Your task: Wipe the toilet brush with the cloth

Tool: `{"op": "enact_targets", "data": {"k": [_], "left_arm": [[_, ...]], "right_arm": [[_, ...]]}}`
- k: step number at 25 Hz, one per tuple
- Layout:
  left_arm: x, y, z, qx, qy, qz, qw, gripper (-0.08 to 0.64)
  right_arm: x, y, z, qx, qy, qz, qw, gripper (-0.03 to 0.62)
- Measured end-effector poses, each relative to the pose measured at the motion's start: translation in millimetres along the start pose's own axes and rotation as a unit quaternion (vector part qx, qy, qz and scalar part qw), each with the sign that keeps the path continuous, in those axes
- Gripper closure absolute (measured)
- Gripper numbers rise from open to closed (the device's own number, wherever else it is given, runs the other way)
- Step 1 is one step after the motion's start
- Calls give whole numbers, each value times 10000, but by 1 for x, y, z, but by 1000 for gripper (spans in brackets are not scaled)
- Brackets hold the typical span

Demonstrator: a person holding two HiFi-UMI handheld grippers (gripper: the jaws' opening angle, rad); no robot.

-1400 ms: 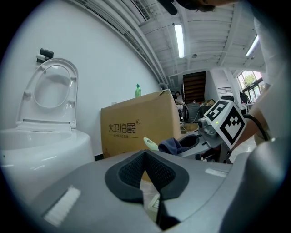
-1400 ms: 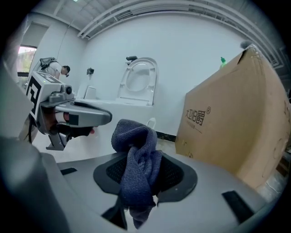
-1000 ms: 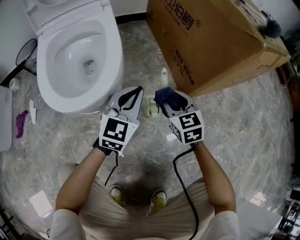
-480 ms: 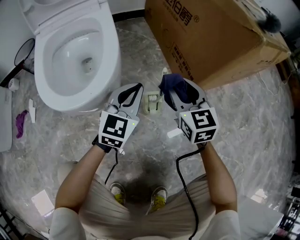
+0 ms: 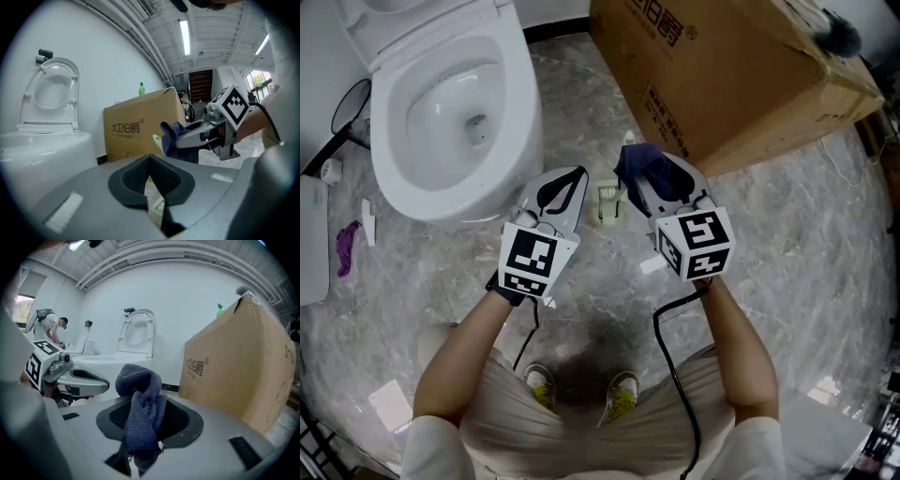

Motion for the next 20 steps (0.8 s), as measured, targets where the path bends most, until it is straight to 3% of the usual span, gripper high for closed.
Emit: {"op": "enact_targets", "data": {"k": [12, 20], "left_arm": [[2, 3, -1, -22, 47, -47, 10000, 558], [-1, 1, 2, -27, 96, -25, 9999, 558]], "right_arm": [[-20, 7, 43, -167, 768, -340, 9963, 433], [-35, 14, 89, -437, 1545, -553, 9855, 433]]}}
Point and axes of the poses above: the fingertips, and each gripper's own axes: x backward along the fingers, y to its left, z out of its underside, the point moved 10 cm from there along x, backward along the fingers, and after that the axes turned 3 degrees about x, right-handed, at the moved point
